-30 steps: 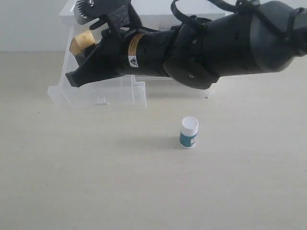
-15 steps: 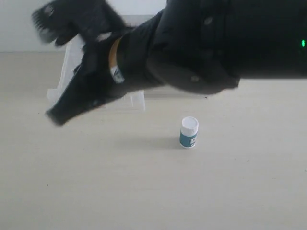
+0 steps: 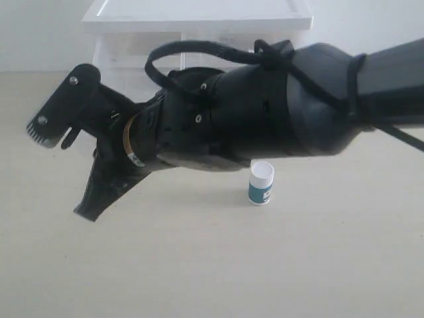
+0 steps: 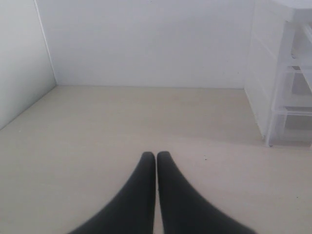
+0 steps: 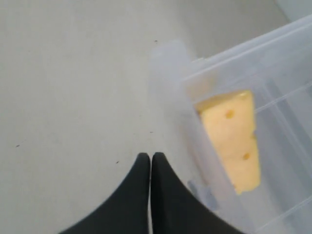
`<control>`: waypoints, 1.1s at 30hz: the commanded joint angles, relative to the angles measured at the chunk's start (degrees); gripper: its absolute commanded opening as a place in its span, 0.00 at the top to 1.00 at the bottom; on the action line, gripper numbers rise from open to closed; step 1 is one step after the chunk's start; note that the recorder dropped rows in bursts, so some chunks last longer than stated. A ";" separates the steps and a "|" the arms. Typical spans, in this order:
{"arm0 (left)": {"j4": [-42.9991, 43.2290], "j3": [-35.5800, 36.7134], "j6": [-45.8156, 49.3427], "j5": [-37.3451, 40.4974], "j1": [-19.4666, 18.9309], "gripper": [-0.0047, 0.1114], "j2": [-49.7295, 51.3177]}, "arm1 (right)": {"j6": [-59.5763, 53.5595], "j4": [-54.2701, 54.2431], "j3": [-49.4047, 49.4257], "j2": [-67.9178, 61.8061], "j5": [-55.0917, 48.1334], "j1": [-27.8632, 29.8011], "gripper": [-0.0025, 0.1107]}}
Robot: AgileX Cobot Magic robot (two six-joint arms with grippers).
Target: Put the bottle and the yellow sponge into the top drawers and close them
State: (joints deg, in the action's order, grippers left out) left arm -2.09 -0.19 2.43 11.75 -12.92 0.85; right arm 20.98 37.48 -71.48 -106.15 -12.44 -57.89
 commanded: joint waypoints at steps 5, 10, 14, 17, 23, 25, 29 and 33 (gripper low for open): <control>-0.40 0.19 -0.52 -0.21 0.14 0.93 0.22 | 0.09 3.50 -6.09 -1.16 -2.58 4.25 0.98; -0.40 0.19 -0.52 -0.21 0.14 0.93 0.22 | 0.39 6.85 -8.90 -1.53 -3.58 4.93 0.98; -0.40 0.19 -0.52 -0.21 0.14 0.93 0.22 | 3.83 12.18 -12.08 -3.88 -5.31 5.87 0.98; -0.40 0.19 -0.52 -0.21 0.14 0.93 0.22 | 4.83 13.09 -15.42 -7.01 -6.43 7.48 0.98; -0.40 0.19 -0.52 -0.21 0.14 0.93 0.22 | 8.74 15.14 -23.40 -12.72 -5.95 10.86 0.98; -0.40 0.19 -0.52 -0.21 0.14 0.93 0.22 | 10.68 15.95 -25.59 -14.13 -5.83 12.07 0.98; -0.40 0.19 -0.52 -0.21 0.14 0.93 0.22 | 10.68 16.97 -29.98 -16.69 -6.03 15.13 0.98; -0.40 0.19 -0.52 -0.21 0.14 0.93 0.22 | 13.68 13.60 -31.48 -17.06 -8.31 16.88 0.98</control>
State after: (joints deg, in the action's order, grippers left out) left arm -2.09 -0.19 2.43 11.75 -12.92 0.85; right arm 32.06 52.49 -101.57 -122.79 -17.58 -43.16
